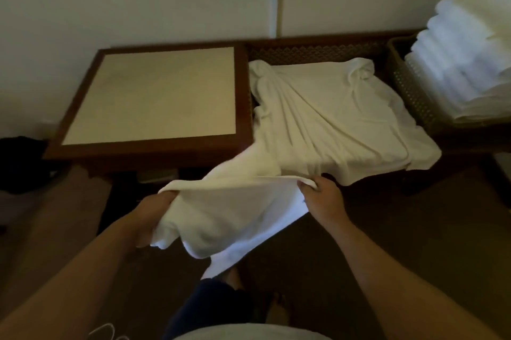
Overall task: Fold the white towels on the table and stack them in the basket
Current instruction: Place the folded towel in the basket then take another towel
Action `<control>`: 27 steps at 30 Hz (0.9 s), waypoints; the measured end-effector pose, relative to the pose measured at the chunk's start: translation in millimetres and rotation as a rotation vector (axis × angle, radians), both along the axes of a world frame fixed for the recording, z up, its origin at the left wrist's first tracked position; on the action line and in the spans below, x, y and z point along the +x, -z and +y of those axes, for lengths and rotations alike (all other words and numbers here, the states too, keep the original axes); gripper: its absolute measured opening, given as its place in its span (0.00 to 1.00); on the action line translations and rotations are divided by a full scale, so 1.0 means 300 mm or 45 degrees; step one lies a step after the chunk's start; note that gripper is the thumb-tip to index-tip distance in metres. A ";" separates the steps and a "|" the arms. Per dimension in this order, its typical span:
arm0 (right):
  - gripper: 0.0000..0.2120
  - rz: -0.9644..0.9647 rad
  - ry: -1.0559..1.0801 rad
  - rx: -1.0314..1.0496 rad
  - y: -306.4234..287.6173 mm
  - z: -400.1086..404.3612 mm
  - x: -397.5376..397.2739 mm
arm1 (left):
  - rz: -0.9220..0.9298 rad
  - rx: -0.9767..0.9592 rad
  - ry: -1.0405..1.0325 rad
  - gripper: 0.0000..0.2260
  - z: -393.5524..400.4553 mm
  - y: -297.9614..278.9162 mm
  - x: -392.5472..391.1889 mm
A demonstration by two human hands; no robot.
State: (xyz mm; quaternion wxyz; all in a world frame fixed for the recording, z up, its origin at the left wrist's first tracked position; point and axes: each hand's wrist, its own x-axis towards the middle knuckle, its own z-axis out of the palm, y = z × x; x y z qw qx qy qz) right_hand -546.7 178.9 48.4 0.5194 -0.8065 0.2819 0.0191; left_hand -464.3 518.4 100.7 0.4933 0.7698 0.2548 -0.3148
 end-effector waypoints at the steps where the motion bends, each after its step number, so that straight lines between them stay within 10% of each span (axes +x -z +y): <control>1: 0.10 -0.045 0.012 0.065 -0.022 0.043 0.003 | 0.012 -0.002 -0.034 0.11 0.041 -0.004 -0.026; 8: 0.05 -0.134 0.038 0.460 -0.124 0.366 0.063 | -0.047 0.117 -0.148 0.16 0.238 0.041 -0.190; 14: 0.44 0.008 -0.962 0.210 -0.169 0.633 0.065 | -0.457 0.094 0.395 0.09 0.278 -0.076 -0.174; 16: 0.37 0.037 -1.151 0.171 -0.174 0.761 0.052 | -0.585 0.069 0.631 0.09 0.285 -0.147 -0.158; 22: 0.07 -0.244 -0.826 0.235 -0.320 0.904 0.081 | -0.633 -0.182 0.616 0.13 0.458 -0.165 -0.128; 27: 0.14 -0.578 -0.308 0.843 -0.467 0.874 0.044 | -0.300 -0.108 0.860 0.18 0.566 0.061 -0.209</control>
